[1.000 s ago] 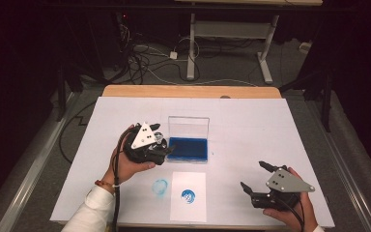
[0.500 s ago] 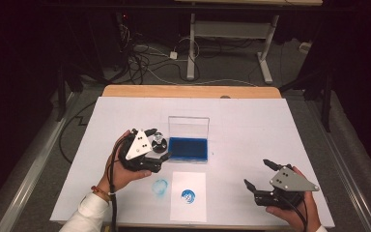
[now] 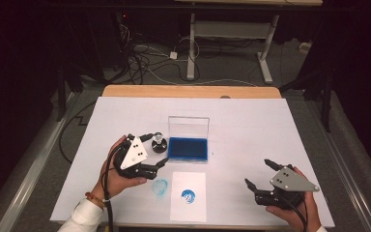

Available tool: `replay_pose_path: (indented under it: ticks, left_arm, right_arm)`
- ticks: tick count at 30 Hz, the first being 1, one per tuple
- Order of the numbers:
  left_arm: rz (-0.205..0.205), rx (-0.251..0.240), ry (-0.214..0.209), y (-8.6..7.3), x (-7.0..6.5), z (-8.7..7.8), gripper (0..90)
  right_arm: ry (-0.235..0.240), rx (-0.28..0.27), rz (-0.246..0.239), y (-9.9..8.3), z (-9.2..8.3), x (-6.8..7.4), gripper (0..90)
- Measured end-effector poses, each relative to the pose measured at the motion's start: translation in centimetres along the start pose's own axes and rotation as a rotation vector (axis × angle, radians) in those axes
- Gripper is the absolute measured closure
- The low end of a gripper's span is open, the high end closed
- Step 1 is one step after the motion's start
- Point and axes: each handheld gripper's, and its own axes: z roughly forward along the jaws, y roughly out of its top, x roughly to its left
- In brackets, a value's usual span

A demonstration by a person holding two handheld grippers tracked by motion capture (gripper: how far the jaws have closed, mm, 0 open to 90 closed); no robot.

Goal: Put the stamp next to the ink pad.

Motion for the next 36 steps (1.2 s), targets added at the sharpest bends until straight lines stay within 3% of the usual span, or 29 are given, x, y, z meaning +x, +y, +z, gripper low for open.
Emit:
replay_pose_path:
  ticks: [7,14,20,27,36]
  left_arm:
    - [-0.012,-0.005,0.008,-0.9,-0.2,-0.7,15.7]
    - [0.002,0.022,0.010,-2.2,-0.9,-0.9,15.7]
    - [-0.014,0.034,0.023,-3.7,-1.4,-1.3,15.7]
    - [-0.029,0.075,0.038,-5.5,-1.4,-2.0,15.8]
    - [-0.080,0.135,0.057,-8.6,-1.4,-3.3,15.8]
  right_arm:
    - [0.001,0.009,-0.004,-0.1,0.0,0.1,17.8]
    - [0.005,0.013,-0.010,-0.1,0.1,0.4,18.0]
    - [0.009,0.015,-0.007,-0.3,0.2,0.7,18.2]
    - [0.002,0.026,-0.012,-0.4,0.5,0.8,18.2]
    - [-0.018,0.024,-0.019,-0.7,0.6,0.9,18.2]
